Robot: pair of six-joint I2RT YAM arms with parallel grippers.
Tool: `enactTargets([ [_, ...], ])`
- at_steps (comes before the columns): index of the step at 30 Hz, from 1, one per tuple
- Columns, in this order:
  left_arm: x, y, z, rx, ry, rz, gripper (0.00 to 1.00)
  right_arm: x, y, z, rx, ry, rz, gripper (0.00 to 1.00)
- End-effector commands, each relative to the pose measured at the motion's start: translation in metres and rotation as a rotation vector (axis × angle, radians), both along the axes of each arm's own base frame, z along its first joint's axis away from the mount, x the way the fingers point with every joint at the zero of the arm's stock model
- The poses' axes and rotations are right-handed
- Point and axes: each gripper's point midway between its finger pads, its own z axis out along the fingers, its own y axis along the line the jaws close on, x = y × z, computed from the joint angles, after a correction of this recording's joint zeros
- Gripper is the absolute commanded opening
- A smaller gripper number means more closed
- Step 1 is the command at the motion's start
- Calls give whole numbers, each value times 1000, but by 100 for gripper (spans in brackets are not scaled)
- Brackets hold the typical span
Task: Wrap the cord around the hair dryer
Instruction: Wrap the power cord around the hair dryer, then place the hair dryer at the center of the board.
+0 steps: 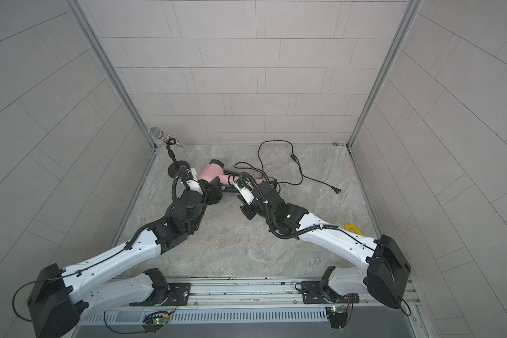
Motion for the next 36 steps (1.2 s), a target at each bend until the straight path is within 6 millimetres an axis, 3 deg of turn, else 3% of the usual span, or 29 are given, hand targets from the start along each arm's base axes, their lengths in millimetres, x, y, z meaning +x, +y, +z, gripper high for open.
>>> enactTargets([
  [1, 1, -3, -16, 134, -15, -12, 0, -12, 2, 1, 53, 194, 45, 0],
  [7, -5, -19, -42, 211, -13, -100, 0, -1, -4, -6, 133, 429, 25, 0],
  [13, -14, -18, -75, 224, -4, -127, 0, 24, -21, -42, 147, 589, -75, 0],
  [23, -25, -25, -144, 272, 72, -156, 0, 41, -26, -93, 94, 674, -123, 0],
  [36, -37, -33, -213, 308, 197, -151, 0, 38, -42, -164, -15, 711, -173, 0],
])
